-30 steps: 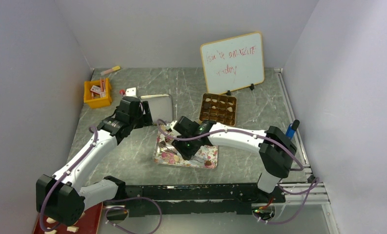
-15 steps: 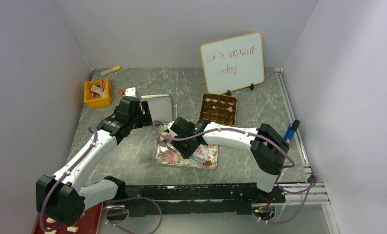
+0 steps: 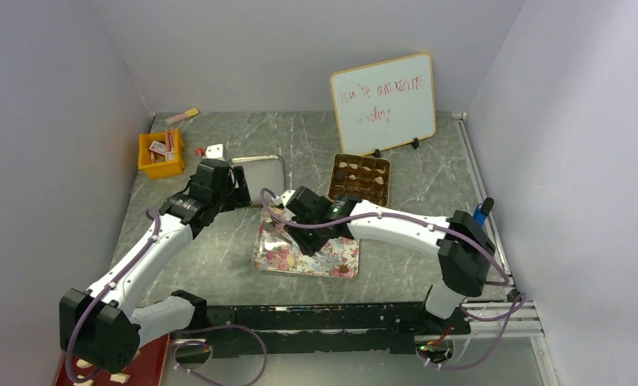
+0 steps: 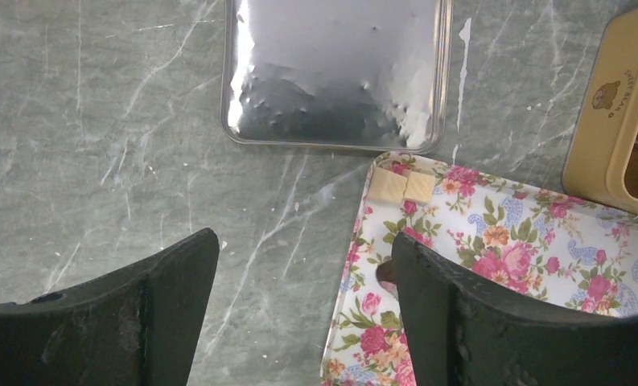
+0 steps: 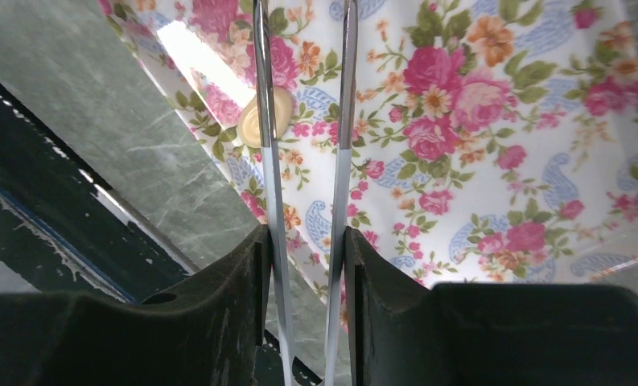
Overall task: Pack the chocolate
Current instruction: Pick up the fake chocolate from the plate, then place the fake chocolate in the packing box, then place the clamp at the center of the board.
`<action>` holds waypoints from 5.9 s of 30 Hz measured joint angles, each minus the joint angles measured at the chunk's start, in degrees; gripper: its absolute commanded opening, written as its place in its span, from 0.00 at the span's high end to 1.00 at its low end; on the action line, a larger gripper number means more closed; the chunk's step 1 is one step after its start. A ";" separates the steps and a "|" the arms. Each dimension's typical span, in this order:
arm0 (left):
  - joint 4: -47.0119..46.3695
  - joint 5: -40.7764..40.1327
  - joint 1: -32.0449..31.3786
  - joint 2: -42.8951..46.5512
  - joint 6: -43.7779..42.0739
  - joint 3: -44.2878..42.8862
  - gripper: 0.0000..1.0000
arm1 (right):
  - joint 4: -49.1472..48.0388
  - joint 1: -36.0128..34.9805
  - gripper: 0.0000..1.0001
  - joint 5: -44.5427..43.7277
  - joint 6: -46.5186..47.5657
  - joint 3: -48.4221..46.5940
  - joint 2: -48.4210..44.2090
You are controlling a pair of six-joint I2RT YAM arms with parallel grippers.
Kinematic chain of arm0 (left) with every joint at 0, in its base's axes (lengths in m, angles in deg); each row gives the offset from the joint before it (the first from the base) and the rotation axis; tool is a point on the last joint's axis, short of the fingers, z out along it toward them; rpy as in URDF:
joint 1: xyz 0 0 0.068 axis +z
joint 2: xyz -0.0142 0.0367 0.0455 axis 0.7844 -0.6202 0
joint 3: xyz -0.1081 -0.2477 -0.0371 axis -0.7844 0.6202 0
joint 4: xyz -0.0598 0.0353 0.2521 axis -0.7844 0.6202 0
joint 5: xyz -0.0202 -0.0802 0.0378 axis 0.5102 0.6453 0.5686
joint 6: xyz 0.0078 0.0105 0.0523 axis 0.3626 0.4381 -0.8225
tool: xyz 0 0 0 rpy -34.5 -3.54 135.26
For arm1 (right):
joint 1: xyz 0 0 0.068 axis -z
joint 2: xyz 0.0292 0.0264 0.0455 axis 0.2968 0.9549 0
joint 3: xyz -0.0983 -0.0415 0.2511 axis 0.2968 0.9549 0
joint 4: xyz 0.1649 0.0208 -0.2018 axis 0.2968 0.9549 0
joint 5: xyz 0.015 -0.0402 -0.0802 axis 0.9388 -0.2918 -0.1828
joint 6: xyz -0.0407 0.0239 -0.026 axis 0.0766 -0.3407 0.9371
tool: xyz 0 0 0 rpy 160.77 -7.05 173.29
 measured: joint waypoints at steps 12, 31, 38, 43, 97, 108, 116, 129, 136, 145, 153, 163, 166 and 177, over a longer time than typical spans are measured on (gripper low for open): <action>-0.70 0.52 0.09 -1.75 0.09 0.00 0.17 | 3.80 0.26 1.00 -8.02 -5.22 -0.22 -9.33; -2.27 1.29 0.17 -2.80 -0.04 0.00 0.17 | 8.94 16.59 1.00 -20.92 -12.96 4.85 -17.03; -2.47 1.62 0.17 -2.80 -0.07 0.00 0.17 | 9.16 18.29 1.00 -21.14 -13.88 7.08 -17.03; -2.60 1.64 0.17 -2.80 -0.09 0.00 0.17 | 9.09 19.43 1.00 -21.09 -13.94 8.35 -17.03; -2.62 1.66 0.20 -3.28 -0.15 0.00 0.17 | 5.64 21.31 0.72 -19.98 -13.22 8.72 -15.78; -2.62 2.01 0.24 -3.28 -0.13 0.00 0.17 | 4.09 21.33 0.72 -20.06 -13.18 8.72 -19.26; -2.62 2.05 0.24 -3.28 -0.13 0.00 0.17 | 3.98 21.33 0.73 -20.52 -13.22 8.72 -20.65; -2.62 2.40 0.24 -3.28 -0.09 0.00 0.17 | 6.05 26.40 0.84 -29.86 -16.96 9.70 -23.34; -2.67 2.86 0.24 -2.89 -0.07 0.22 0.17 | 5.35 37.57 0.85 -31.15 -18.10 16.39 -23.41; -2.84 3.72 0.24 -2.25 -0.04 1.25 0.17 | -1.55 44.89 0.84 -30.75 -18.47 19.43 -17.44; -3.10 4.00 0.24 -1.66 0.02 2.43 0.16 | -10.23 45.68 0.84 -31.65 -20.04 21.05 -8.94; -3.10 3.98 0.24 -1.07 0.11 3.43 0.15 | -15.93 45.97 0.71 -34.62 -21.24 21.20 -2.14; -3.37 3.98 0.24 -1.07 0.28 3.67 0.14 | -16.09 45.97 0.58 -35.58 -21.70 20.92 -1.73; -3.93 3.98 0.24 -1.14 1.33 4.26 0.12 | -13.38 46.14 0.37 -36.72 -23.63 20.79 -1.99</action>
